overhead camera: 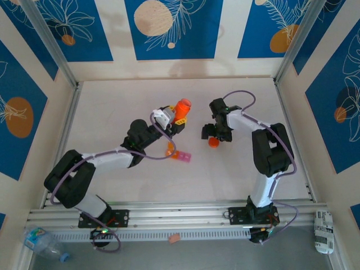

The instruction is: Sort the pills into containers

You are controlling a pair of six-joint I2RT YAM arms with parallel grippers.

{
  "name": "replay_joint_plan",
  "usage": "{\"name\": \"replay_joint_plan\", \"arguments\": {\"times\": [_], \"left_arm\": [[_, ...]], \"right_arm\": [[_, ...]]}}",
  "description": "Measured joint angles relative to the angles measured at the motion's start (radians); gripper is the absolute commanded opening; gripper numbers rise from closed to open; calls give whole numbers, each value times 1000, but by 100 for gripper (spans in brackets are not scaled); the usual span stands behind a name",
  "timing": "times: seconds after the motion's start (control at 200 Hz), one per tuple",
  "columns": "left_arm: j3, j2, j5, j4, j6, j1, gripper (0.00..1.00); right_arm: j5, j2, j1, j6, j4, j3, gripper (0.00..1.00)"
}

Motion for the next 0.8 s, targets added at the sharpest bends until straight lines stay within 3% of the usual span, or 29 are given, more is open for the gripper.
{"name": "replay_joint_plan", "arguments": {"times": [0.325, 0.55, 0.795], "left_arm": [[0, 26, 21, 49, -11, 3, 0], [-5, 26, 27, 57, -23, 8, 0], [-16, 27, 31, 67, -37, 10, 0]], "right_arm": [[18, 53, 29, -21, 0, 8, 64], [25, 68, 34, -20, 0, 7, 60], [36, 60, 41, -19, 7, 2, 37]]}}
